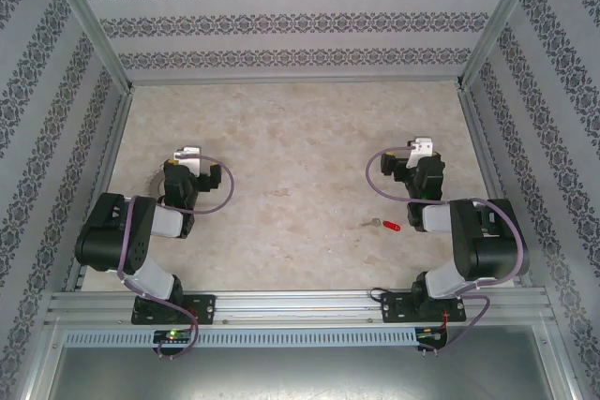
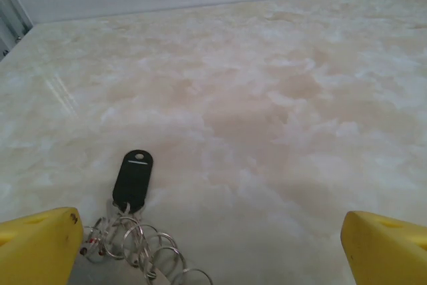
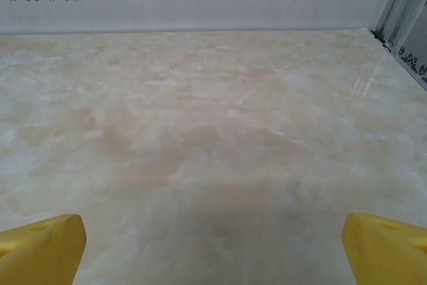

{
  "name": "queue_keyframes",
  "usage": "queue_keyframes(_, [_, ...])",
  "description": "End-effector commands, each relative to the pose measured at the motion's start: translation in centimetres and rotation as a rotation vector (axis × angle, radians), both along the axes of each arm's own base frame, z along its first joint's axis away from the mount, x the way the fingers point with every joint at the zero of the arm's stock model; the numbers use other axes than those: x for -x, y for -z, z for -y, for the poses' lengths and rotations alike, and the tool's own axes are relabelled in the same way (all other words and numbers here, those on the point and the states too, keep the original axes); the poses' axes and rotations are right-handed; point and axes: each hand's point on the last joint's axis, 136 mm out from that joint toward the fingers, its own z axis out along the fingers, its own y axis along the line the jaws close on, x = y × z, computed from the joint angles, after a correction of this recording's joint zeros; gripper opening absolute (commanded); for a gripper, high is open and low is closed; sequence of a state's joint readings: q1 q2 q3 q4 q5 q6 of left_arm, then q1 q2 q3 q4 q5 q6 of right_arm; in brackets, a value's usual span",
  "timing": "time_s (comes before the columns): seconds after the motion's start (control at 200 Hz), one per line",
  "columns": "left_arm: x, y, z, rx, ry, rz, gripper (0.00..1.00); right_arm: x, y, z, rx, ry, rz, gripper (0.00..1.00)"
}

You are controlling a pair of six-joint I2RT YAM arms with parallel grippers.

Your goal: Put the keys on the keyring

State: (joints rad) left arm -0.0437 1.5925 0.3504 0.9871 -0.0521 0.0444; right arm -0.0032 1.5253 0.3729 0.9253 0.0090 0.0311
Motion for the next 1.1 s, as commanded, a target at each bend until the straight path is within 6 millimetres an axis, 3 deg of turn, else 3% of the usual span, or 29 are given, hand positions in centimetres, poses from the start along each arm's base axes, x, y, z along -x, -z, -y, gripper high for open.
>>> queue_keyframes(0.0, [-0.5, -0.5, -0.1, 0.022, 0.005, 0.009, 1.0, -0.2, -0.5, -0.2, -0.033, -0.014, 0.026, 0.98])
queue_keyframes(0.385, [-0.5, -0.6, -0.2, 0.023, 0.003, 0.01, 1.0, 0.1, -1.1, -0.6, -0.035, -0.043, 0.059, 0.98])
queue_keyframes(1.004, [-0.5, -0.6, -0.1, 0.024, 0.003, 0.009, 1.0, -0.2, -0.5, -0.5, -0.037, -0.04, 0.026, 0.98])
queue_keyframes(1.094, [-0.5, -0.6, -1.1, 0.025, -0.058, 0.011, 1.0, -0.2, -0.5, -0.5, -0.037, -0.039, 0.024, 0.98])
